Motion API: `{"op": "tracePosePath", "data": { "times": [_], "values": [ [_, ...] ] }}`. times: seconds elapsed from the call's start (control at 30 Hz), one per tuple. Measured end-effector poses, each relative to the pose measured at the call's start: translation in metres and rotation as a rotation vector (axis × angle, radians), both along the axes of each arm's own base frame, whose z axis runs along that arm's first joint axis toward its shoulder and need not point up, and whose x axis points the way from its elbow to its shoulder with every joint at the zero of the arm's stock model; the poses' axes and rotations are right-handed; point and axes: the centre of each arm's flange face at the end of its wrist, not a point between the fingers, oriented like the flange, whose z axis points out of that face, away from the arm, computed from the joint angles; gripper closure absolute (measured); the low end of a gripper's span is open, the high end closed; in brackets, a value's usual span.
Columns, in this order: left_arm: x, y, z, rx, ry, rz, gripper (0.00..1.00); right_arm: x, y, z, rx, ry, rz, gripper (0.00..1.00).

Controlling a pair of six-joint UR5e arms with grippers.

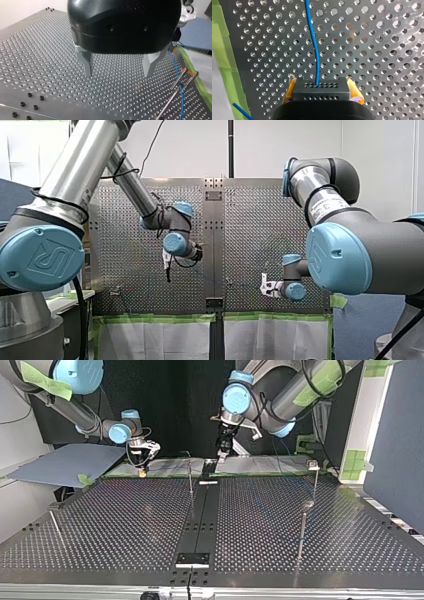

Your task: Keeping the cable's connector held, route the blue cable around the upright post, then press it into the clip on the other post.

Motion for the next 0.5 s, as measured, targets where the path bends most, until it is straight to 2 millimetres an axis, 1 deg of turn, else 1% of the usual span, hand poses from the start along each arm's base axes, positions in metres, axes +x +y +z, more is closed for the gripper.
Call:
{"op": "tracePosePath", "data": {
  "times": [0.5],
  "values": [
    [-0.054,0.035,0.021,0.035,-0.008,0.026,0.04,-0.003,-0.001,0.0,0.001,0.0,-0.001,1.0]
  ]
}}
